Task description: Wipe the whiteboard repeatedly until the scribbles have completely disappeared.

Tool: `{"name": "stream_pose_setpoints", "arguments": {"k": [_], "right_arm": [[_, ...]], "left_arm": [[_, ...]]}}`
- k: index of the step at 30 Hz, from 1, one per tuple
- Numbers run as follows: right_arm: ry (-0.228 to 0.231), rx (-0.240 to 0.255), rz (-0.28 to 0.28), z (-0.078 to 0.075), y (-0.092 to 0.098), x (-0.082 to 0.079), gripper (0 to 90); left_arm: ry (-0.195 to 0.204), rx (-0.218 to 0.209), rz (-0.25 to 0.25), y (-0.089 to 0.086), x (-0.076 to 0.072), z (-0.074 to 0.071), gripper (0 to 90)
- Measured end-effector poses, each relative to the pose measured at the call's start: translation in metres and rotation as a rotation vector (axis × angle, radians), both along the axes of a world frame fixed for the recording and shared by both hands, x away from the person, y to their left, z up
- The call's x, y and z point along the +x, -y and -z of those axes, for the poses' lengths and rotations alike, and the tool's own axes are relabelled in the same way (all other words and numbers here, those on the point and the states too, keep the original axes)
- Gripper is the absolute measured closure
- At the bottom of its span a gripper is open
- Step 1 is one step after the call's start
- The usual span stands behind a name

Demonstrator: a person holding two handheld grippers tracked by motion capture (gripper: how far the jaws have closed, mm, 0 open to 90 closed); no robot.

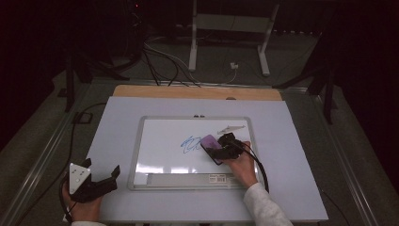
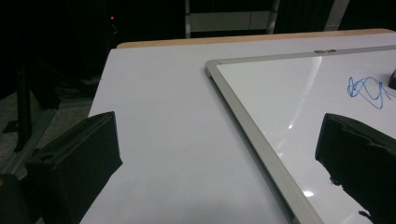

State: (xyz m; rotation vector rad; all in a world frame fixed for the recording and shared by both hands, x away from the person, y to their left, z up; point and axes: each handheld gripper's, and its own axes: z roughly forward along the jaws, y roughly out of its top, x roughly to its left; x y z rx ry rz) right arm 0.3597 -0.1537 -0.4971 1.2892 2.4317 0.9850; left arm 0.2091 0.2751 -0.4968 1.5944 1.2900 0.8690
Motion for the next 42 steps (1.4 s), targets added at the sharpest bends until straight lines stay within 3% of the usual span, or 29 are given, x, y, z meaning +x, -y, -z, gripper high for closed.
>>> {"name": "stream_pose_setpoints", "arguments": {"k": [7,10,13,15,20,23,26,30,33,36,42], "right_arm": [[0.02,-0.037,0.13,-0.001,0.012,0.009,41.3],[0.019,-0.038,0.153,-0.001,0.015,0.01,41.3],[0.033,-0.06,0.146,-0.002,0.011,0.008,41.4],[0.024,-0.047,0.12,-0.001,0.008,0.006,41.4],[-0.005,-0.009,0.014,0.0,-0.006,-0.002,41.4],[0.008,-0.036,-0.011,-0.002,-0.011,-0.004,41.4],[0.016,-0.051,0.021,-0.002,-0.008,-0.001,41.4],[0.055,-0.103,0.121,-0.003,0.004,0.008,41.5],[0.036,-0.079,0.17,-0.002,0.012,0.013,41.5],[0.046,-0.095,0.168,-0.002,0.009,0.011,41.4],[0.037,-0.077,0.062,-0.002,-0.011,0.002,41.4]], "left_arm": [[0.0,-0.002,-0.001,0.0,0.0,0.0,0.7],[-0.001,0.0,0.001,0.0,0.0,0.0,0.7],[-0.004,0.003,0.002,0.001,0.0,0.0,0.7],[-0.004,0.005,0.003,0.001,0.0,0.0,0.7],[-0.005,0.004,0.002,0.001,0.001,0.0,0.7],[-0.003,0.005,0.002,0.0,0.0,0.0,0.7],[0.0,0.0,-0.001,0.0,0.0,0.0,0.7],[0.0,0.001,-0.001,0.0,0.0,0.0,0.7],[-0.001,0.0,0.0,0.0,0.0,0.0,0.7],[-0.005,0.004,0.002,0.0,0.001,0.0,0.7],[-0.005,0.006,0.001,0.001,0.001,0.001,0.7]]}}
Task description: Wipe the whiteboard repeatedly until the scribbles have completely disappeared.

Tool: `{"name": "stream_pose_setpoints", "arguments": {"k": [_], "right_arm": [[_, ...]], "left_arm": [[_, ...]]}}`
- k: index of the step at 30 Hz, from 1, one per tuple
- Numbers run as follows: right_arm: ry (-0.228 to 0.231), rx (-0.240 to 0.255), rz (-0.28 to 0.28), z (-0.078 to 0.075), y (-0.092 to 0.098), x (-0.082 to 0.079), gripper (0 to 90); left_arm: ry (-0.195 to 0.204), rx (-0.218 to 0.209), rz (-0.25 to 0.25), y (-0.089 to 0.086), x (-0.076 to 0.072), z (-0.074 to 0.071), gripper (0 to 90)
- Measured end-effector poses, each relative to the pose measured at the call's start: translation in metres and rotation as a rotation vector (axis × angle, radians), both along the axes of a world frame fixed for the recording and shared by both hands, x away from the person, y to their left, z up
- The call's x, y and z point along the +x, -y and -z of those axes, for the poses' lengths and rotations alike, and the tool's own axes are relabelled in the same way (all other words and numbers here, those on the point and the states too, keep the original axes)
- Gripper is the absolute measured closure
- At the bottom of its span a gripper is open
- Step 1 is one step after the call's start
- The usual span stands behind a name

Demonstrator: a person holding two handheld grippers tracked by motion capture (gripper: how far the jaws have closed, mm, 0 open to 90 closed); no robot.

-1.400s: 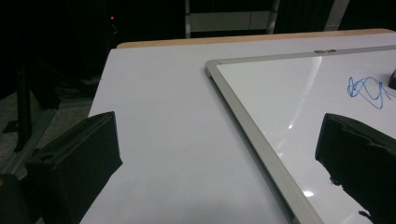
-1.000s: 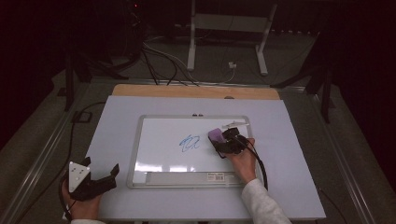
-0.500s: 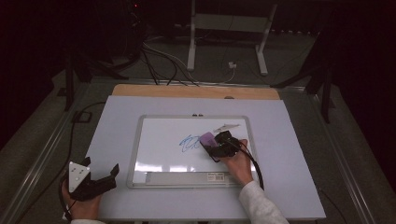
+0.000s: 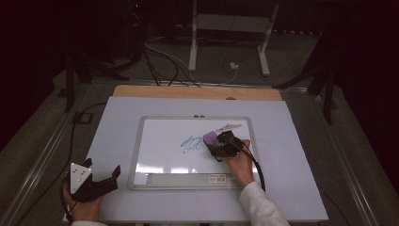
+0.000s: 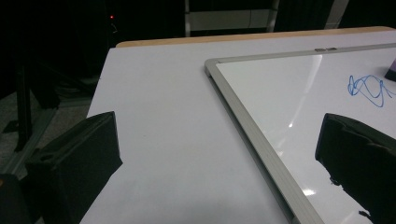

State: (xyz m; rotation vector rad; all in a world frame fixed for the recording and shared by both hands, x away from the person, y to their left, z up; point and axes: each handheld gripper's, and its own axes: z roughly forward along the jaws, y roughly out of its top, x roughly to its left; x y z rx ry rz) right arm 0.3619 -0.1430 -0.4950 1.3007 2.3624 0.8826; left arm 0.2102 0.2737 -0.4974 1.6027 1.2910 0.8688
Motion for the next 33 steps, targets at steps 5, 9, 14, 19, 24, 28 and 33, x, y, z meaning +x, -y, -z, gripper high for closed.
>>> {"name": "stream_pose_setpoints", "arguments": {"k": [5,9,14,19,24,28,33], "right_arm": [[-0.011,0.015,-0.119,0.0,-0.024,-0.01,41.4],[-0.017,-0.001,-0.2,-0.001,-0.038,-0.015,41.4],[-0.023,0.017,-0.148,0.0,-0.03,-0.006,41.4],[-0.015,0.018,-0.017,0.001,-0.019,0.007,41.5],[-0.017,-0.009,-0.063,-0.001,-0.031,0.0,41.5],[-0.046,0.018,-0.187,-0.001,-0.046,-0.009,41.4],[-0.024,-0.018,-0.189,-0.002,-0.048,-0.006,41.5]], "left_arm": [[-0.002,0.0,0.001,-0.001,0.0,0.0,0.7],[0.001,-0.003,0.0,-0.001,-0.001,0.0,0.7],[0.003,-0.007,-0.003,-0.002,-0.001,0.0,0.7],[0.003,-0.007,-0.003,-0.002,-0.001,0.0,0.7],[0.002,-0.002,0.002,-0.001,0.0,0.0,0.7],[0.002,-0.003,-0.001,-0.001,0.0,0.0,0.7],[0.005,-0.005,-0.003,-0.002,-0.001,-0.001,0.7]]}}
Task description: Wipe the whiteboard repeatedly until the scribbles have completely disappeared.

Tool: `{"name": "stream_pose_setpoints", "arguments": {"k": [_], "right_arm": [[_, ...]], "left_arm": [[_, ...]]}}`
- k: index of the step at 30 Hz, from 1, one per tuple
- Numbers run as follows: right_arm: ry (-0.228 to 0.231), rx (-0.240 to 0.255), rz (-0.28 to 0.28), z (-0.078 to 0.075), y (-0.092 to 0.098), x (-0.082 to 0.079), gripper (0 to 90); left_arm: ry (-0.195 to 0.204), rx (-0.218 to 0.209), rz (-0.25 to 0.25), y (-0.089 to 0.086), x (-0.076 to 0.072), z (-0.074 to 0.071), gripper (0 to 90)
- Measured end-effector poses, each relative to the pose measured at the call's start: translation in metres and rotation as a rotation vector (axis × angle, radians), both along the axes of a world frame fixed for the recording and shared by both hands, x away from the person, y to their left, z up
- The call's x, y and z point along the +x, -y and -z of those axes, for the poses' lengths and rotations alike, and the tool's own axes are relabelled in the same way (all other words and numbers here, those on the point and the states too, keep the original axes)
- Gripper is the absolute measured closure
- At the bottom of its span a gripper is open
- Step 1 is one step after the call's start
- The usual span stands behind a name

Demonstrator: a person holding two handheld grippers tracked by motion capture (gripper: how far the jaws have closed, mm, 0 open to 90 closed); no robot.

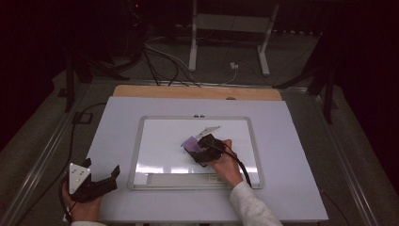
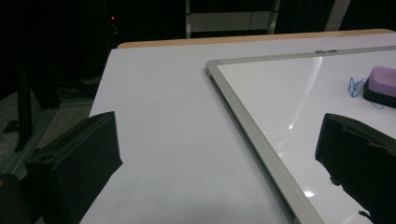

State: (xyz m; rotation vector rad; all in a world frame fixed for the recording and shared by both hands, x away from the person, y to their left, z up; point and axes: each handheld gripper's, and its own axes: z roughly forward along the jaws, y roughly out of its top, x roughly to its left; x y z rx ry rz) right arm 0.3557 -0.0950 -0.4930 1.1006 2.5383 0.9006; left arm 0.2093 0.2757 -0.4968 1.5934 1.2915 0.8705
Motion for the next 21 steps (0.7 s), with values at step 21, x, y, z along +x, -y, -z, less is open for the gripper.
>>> {"name": "stream_pose_setpoints", "arguments": {"k": [21], "right_arm": [[0.018,-0.062,-0.039,-0.003,-0.02,-0.006,41.5]], "left_arm": [[-0.001,0.0,0.0,0.0,0.0,0.0,0.7]]}}
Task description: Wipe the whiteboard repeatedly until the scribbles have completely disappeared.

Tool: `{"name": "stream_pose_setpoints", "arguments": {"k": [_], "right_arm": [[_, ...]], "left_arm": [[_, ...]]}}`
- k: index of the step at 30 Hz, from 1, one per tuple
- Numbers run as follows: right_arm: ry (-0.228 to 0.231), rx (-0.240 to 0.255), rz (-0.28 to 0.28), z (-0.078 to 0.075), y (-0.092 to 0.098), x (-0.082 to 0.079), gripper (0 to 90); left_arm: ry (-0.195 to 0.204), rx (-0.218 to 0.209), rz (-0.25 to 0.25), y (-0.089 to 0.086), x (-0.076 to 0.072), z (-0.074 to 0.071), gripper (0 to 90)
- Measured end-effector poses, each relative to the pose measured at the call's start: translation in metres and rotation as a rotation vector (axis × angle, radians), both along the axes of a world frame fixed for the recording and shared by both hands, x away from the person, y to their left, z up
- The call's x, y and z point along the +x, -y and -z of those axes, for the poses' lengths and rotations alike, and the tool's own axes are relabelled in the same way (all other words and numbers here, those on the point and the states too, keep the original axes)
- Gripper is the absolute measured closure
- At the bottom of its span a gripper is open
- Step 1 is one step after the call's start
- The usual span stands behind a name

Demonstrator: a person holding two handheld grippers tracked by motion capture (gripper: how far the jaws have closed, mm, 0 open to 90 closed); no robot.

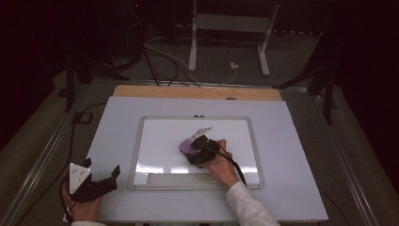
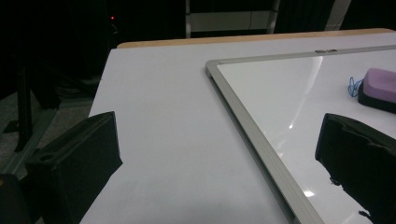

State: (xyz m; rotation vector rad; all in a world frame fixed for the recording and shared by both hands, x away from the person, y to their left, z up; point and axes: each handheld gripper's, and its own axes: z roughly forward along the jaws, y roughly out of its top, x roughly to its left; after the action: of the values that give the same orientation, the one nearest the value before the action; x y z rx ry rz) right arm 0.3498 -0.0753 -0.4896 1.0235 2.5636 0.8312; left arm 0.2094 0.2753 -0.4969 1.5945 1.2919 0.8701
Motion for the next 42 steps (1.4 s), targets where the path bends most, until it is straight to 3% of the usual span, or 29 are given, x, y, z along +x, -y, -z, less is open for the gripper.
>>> {"name": "stream_pose_setpoints", "arguments": {"k": [2,4,6,9,12,21,23,25,32,35,37,40,42], "right_arm": [[0.031,-0.031,0.052,0.0,0.003,0.004,41.5],[0.021,-0.021,0.067,0.0,0.004,0.006,41.5],[0.03,-0.031,0.043,0.0,0.002,0.003,41.5],[-0.028,0.022,-0.053,0.0,-0.002,-0.002,41.5],[-0.055,0.049,-0.05,0.002,0.002,0.002,41.5],[0.007,-0.003,0.263,0.001,0.04,0.039,41.5],[-0.004,0.014,0.293,0.002,0.044,0.043,41.5],[0.02,-0.003,0.273,0.002,0.042,0.041,41.5],[-0.047,0.058,0.077,0.003,0.019,0.027,41.5],[-0.062,0.048,0.055,0.001,0.017,0.027,41.5],[-0.071,0.053,0.093,0.002,0.022,0.033,41.5],[-0.058,0.038,0.213,0.001,0.034,0.045,41.6],[-0.072,0.058,0.274,0.002,0.039,0.05,41.5]], "left_arm": [[0.0,-0.001,0.0,0.0,0.0,0.0,0.7],[0.0,0.0,0.001,0.0,0.0,0.0,0.7],[-0.002,0.001,0.003,0.0,0.001,0.0,0.7],[-0.002,0.005,0.005,0.0,0.0,0.0,0.7],[0.001,0.001,0.0,0.0,0.0,0.0,0.7],[-0.004,0.001,0.002,0.0,0.0,0.0,0.7],[-0.005,0.0,0.002,0.0,0.001,0.001,0.7],[-0.005,0.001,0.002,0.0,0.001,0.001,0.7],[-0.005,0.001,0.003,0.001,0.001,0.001,0.7],[-0.006,0.002,0.002,0.0,0.001,0.001,0.7],[-0.001,-0.002,-0.001,0.0,0.0,0.0,0.7],[-0.004,0.0,0.001,0.0,0.001,0.001,0.7],[-0.006,0.001,0.003,0.0,0.001,0.001,0.7]]}}
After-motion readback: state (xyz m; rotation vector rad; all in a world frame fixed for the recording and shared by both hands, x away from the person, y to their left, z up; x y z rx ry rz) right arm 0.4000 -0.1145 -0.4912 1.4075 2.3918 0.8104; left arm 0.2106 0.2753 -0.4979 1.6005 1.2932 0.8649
